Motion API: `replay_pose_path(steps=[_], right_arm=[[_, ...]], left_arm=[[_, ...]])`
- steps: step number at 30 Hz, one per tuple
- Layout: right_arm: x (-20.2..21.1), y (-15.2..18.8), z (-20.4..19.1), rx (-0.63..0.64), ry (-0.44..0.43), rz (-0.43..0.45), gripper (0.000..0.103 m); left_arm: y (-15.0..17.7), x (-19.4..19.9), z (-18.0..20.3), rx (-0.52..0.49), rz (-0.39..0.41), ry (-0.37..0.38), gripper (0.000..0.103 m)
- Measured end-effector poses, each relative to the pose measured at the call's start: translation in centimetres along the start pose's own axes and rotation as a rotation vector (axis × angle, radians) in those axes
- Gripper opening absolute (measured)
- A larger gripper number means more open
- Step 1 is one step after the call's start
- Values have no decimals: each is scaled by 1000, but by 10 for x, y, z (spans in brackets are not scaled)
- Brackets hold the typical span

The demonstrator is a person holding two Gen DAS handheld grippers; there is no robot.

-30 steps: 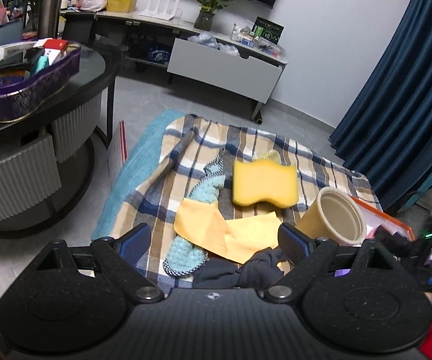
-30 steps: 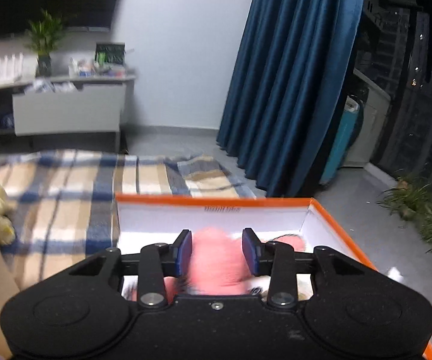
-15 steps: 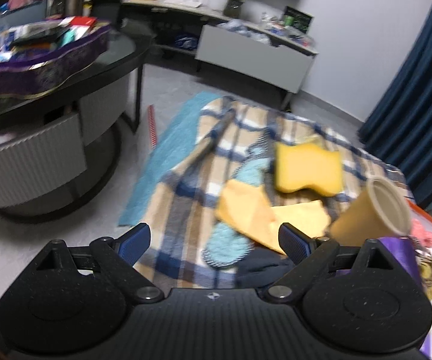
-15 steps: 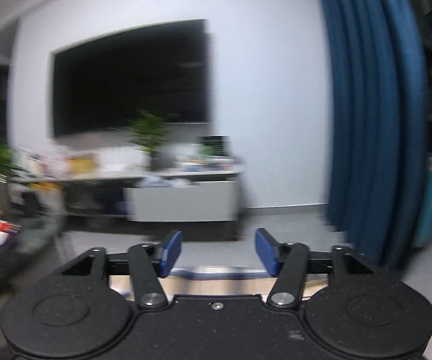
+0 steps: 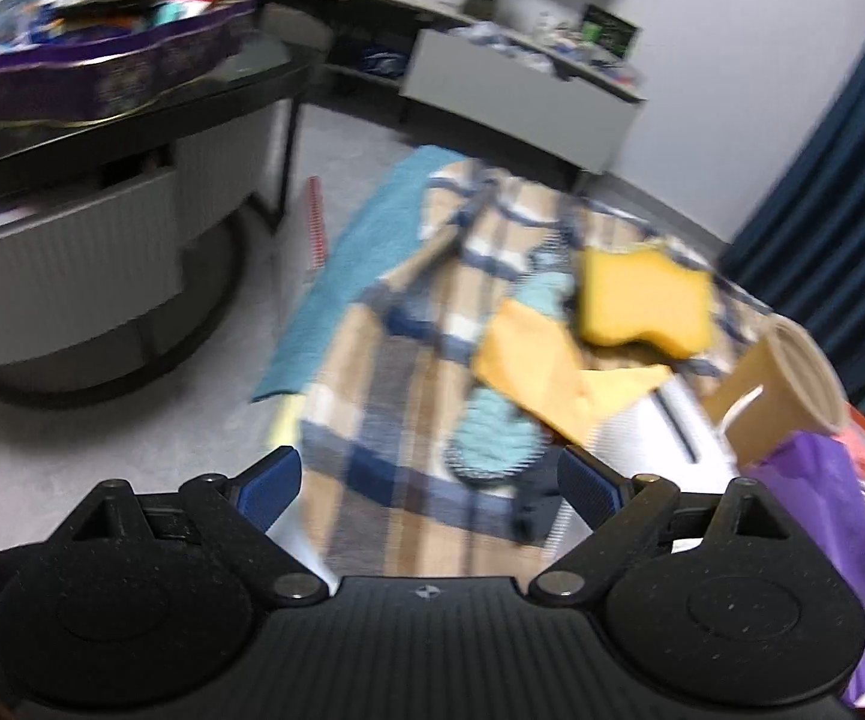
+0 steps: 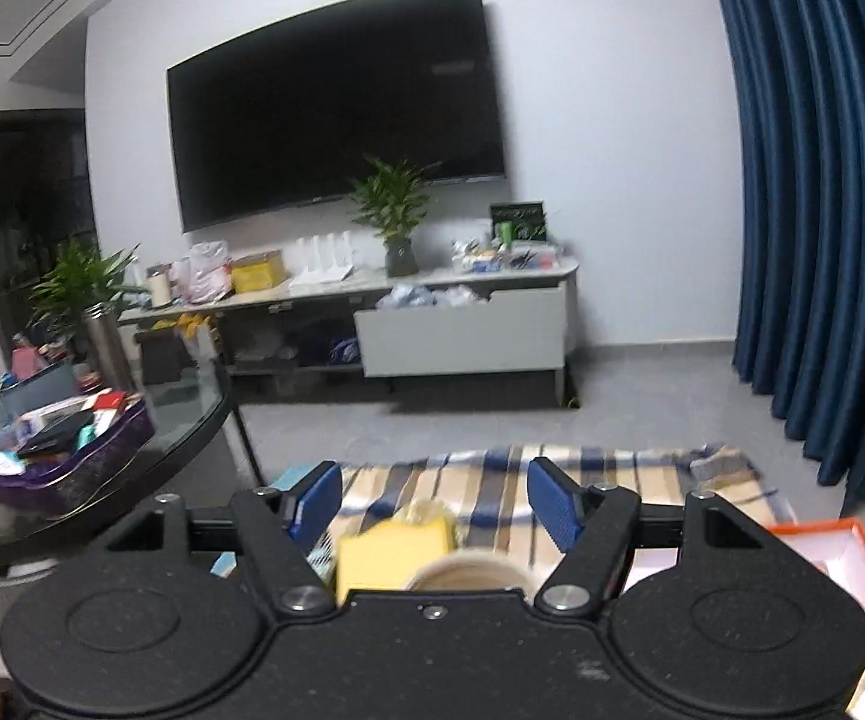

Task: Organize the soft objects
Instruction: 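Move the left tool to the pile and grasp the white mask, then grasp the yellow cloth with the right tool while the left tool holds the white mask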

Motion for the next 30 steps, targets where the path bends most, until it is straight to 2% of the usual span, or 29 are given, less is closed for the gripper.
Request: replay_pose_path(steps=[3, 7, 12, 15, 18, 19, 21, 22, 24, 26, 30], right_arm=[[8, 10, -11, 24, -36, -31, 82], [14, 14, -21, 49, -44, -34, 82], [20, 12, -22, 23, -51, -24, 82], [21, 11, -20, 35, -48, -33, 82], [22, 12, -18, 34, -43, -44, 82], [21, 12, -17, 28, -43, -50, 82], [18, 15, -17, 18, -49, -65, 82], [18, 16, -18, 18, -55, -71, 82], [15, 21, -21, 27, -57, -86, 82], [11, 26, -24, 39, -55, -110, 82], [0, 38, -31, 40, -59, -165, 82]], left_arm=[[3, 0, 15, -51, 17, 23, 96], [13, -2, 42, -115, 13, 103, 96], [23, -9, 74, -244, 35, 129, 100], [24, -17, 86, -250, 21, 163, 101], [25, -32, 95, -270, 2, 145, 100], [27, -37, 97, -279, -3, 138, 98], [29, -45, 100, -297, -17, 128, 79], [30, -48, 99, -293, -25, 137, 77], [29, -43, 92, -267, -16, 155, 62], [26, -35, 86, -234, -13, 188, 55], [8, -9, 65, -182, 55, 181, 50]])
Point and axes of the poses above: each gripper's, at about its wrist camera, not at the fingertips, and x roughly against the way its jaws point, z to its right, y to its underside, the point moved 6 cm from there along -x, roughly the way its jaws point, and after that the axes turned 5 degrees about -y, right-handed, at the moved point
